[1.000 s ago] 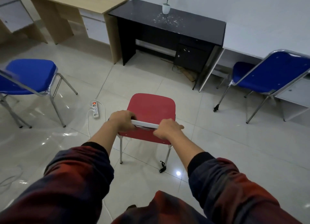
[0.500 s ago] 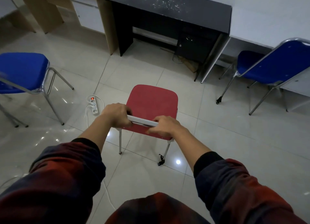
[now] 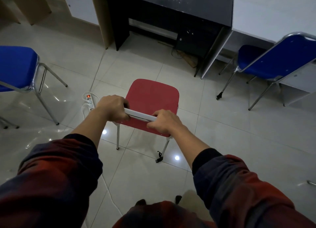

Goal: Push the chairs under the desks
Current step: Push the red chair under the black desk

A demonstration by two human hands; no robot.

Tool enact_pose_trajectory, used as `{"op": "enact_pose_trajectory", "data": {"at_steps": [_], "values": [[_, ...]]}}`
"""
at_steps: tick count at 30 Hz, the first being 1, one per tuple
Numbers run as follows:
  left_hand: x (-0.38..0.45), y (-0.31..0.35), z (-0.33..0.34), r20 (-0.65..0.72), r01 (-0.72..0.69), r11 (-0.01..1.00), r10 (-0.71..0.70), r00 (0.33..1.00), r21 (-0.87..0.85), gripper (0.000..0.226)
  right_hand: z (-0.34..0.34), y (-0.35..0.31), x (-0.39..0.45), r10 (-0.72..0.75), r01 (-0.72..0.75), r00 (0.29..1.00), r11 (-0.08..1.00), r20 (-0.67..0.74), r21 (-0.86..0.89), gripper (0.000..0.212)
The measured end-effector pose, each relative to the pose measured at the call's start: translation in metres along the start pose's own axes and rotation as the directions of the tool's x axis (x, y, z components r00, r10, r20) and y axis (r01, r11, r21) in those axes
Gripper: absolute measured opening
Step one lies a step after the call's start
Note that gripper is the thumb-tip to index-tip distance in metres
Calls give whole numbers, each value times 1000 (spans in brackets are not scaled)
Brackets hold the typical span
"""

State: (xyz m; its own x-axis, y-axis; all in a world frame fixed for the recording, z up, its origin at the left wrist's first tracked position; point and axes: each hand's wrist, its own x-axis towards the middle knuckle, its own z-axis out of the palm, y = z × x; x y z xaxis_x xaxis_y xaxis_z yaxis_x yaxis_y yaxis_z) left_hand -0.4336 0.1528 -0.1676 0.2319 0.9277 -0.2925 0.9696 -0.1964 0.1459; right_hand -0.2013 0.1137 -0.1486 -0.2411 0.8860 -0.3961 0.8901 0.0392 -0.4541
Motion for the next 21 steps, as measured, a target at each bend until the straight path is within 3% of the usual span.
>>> {"op": "enact_pose_trajectory", "data": {"at_steps": [10, 13, 17, 21], "values": [[12, 39, -4, -63, 97, 992, -102, 993, -81, 33, -34, 29, 23, -43, 45, 997, 998, 60, -39, 39], [20, 54, -9, -55, 60, 993, -66, 996, -101, 31, -49, 40, 27, -43, 48, 996, 997, 76, -65, 44], [31, 63, -10, -1, -30, 988, 30, 1000, -151, 71, -62, 55, 29, -34, 40, 996, 997, 84, -73, 44], [39, 60, -15, -175, -42, 965, -4, 985, -261, 100, -68, 55, 41, -35, 39, 998, 996, 56, -78, 40]]}}
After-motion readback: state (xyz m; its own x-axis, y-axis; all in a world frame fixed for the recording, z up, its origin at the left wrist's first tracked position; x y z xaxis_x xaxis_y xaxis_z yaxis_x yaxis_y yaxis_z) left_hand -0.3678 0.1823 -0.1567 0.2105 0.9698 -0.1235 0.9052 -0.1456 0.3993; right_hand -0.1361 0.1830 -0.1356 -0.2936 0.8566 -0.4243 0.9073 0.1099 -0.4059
